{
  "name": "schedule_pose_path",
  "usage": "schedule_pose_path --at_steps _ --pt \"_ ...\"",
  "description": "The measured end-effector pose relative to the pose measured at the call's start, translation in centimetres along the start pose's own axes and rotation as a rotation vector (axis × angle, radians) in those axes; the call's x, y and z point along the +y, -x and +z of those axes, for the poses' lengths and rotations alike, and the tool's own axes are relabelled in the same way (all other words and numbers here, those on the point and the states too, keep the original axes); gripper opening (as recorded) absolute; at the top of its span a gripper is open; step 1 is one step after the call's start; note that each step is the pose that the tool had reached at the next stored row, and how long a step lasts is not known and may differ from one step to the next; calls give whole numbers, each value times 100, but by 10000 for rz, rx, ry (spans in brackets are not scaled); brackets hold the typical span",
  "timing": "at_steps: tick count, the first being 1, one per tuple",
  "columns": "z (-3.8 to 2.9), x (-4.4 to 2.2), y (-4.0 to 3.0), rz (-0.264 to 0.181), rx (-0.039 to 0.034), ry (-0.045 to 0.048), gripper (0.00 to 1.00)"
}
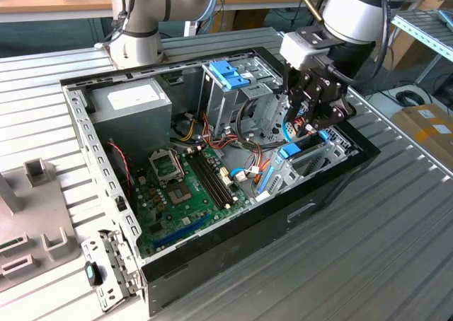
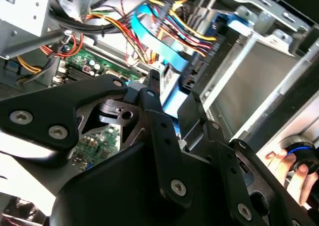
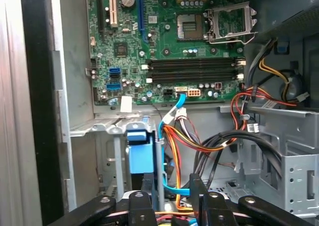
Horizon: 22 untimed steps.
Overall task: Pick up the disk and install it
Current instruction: 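Insert the second disk wire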
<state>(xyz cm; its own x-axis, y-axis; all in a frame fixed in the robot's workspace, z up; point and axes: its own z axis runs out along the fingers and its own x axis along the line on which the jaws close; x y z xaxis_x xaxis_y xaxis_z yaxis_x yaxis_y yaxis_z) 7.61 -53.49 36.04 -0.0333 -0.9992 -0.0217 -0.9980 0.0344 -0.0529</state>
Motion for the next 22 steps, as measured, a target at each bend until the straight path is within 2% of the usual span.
schedule_pose_path --at_steps 2,4,5,8,10,11,14,17,20,22 --pt "1 -2 18 -7 65 -3 42" --pt "-2 -15 18 -13 181 -6 42" --pt "-4 -37 19 -14 207 -7 42" --pt "-9 -94 21 -15 218 -6 42" --pt "-82 -105 23 -15 216 -6 42" --pt "-94 -113 23 -17 214 -6 42" --pt "-94 -151 38 -15 225 2 42" --pt "-93 -159 50 -24 242 2 42" --pt "-148 -163 56 -45 256 2 42" --pt "-157 -172 63 -48 254 7 42"
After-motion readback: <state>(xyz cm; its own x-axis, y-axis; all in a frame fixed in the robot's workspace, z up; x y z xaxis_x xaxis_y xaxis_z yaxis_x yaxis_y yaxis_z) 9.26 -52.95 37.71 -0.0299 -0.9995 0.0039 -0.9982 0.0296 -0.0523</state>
